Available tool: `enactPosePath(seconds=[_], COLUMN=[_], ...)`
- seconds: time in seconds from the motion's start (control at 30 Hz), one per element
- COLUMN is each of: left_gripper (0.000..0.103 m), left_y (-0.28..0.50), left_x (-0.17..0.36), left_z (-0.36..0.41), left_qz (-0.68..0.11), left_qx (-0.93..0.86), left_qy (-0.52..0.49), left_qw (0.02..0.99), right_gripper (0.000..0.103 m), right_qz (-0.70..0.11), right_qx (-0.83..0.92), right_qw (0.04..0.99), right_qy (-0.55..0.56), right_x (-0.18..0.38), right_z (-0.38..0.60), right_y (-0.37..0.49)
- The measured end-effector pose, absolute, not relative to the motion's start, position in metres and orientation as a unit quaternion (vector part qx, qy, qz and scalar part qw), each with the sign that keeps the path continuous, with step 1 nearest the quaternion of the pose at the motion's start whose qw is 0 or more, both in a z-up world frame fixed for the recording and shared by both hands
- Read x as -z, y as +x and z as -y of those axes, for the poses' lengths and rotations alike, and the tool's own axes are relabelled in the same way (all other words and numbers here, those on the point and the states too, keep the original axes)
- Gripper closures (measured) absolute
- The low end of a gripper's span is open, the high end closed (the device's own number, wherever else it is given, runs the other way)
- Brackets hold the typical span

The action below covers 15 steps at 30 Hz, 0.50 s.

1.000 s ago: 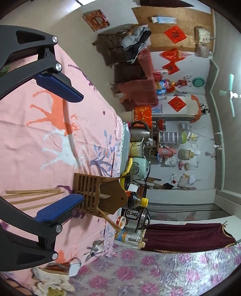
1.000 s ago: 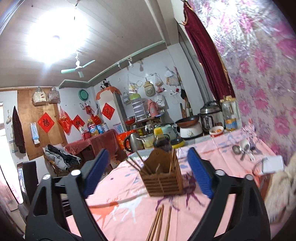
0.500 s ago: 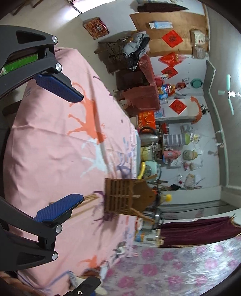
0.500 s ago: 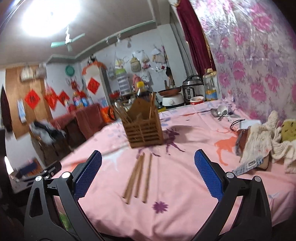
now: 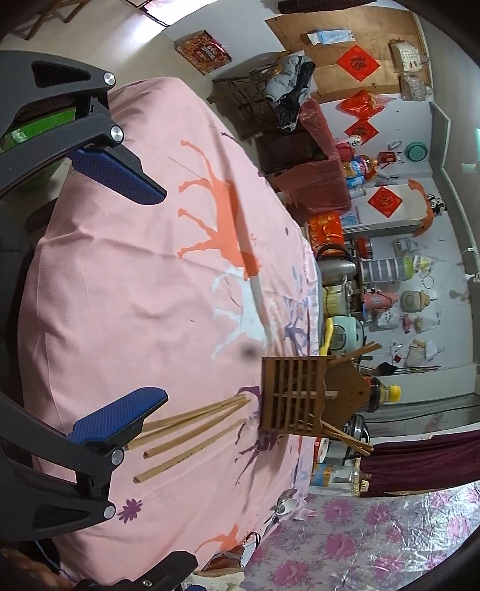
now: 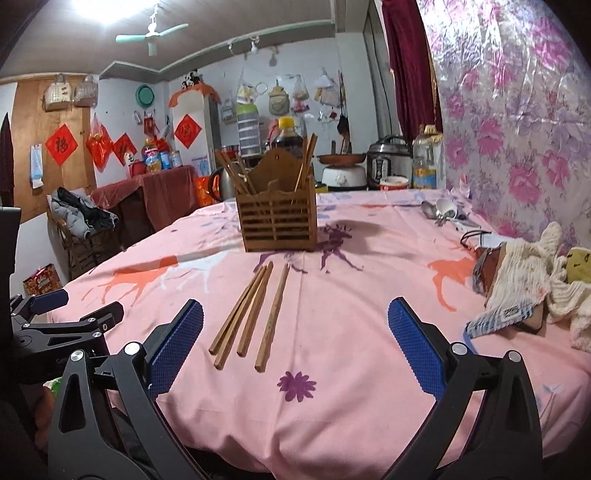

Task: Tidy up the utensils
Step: 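Withdraw the right tool from the holder toward the loose chopsticks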

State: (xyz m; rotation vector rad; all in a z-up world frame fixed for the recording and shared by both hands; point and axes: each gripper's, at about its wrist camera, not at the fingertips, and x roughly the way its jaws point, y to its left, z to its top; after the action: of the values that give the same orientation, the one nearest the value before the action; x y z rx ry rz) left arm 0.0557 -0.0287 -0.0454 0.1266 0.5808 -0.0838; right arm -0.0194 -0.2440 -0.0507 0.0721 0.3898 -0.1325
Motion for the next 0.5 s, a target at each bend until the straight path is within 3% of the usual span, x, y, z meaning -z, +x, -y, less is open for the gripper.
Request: enactPosePath(seconds=[0.5], left_gripper=[0.006], left_y=[0.085], left_x=[0.078], left_z=[0.015], left_qz=[-0.357], left_qx=[0.033], left_qy=[0.035], left_qw=[0.933], right_gripper=[0.007], right_qz=[-0.254], right_qx=[0.057], right_qw=[0.965], right_qy=[0.025], right_x=[0.079], right_z=[0.242], right_y=[-0.001])
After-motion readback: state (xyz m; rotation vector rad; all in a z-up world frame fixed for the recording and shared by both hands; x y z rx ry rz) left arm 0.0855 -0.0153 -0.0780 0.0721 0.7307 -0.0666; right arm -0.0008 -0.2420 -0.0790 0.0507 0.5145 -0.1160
